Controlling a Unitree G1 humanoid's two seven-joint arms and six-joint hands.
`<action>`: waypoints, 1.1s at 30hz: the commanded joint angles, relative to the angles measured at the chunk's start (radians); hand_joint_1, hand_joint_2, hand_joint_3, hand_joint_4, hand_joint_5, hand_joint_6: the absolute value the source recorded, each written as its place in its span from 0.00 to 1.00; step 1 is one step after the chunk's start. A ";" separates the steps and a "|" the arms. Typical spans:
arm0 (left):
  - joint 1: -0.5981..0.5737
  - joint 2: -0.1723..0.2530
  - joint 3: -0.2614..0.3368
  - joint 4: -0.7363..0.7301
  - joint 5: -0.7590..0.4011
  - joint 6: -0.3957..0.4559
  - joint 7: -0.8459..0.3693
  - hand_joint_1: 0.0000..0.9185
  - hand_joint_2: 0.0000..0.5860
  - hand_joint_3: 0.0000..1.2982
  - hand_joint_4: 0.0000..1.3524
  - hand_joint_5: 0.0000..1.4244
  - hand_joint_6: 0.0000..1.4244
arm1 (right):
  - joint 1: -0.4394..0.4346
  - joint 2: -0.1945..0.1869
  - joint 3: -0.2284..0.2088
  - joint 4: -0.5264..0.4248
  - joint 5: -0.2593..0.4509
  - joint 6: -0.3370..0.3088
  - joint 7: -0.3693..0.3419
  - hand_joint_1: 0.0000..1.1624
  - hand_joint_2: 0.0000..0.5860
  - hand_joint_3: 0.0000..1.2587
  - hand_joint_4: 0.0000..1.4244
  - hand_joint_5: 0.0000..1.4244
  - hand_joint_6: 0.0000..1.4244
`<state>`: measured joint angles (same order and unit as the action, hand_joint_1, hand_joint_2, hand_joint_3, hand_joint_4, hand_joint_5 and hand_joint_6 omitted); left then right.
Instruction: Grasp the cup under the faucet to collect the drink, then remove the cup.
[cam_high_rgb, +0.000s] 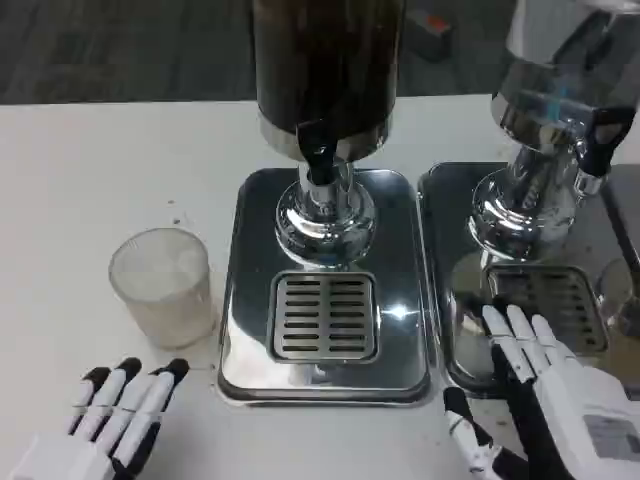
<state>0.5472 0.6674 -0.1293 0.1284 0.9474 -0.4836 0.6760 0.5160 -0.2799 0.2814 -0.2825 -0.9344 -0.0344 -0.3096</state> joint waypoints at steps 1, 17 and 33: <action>0.014 0.018 0.001 -0.011 -0.009 -0.009 -0.004 0.00 0.11 0.00 0.00 0.00 0.00 | 0.015 0.000 -0.008 -0.020 0.012 -0.008 -0.015 0.23 0.82 0.05 0.00 0.00 0.08; 0.013 0.045 0.013 0.007 -0.037 -0.026 -0.002 0.00 0.11 0.00 0.00 0.00 0.00 | -0.002 0.013 0.000 -0.025 0.009 0.000 -0.003 0.23 0.82 0.08 0.00 0.00 0.09; 0.036 0.019 0.013 -0.036 -0.039 0.003 -0.002 0.00 0.11 0.00 0.00 0.00 0.00 | -0.018 -0.015 -0.028 -0.003 0.061 -0.023 0.000 0.23 0.82 0.08 0.00 0.00 0.09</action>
<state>0.5767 0.6911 -0.1241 0.1055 0.9136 -0.4869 0.6761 0.5044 -0.2858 0.2590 -0.2853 -0.8806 -0.0425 -0.3094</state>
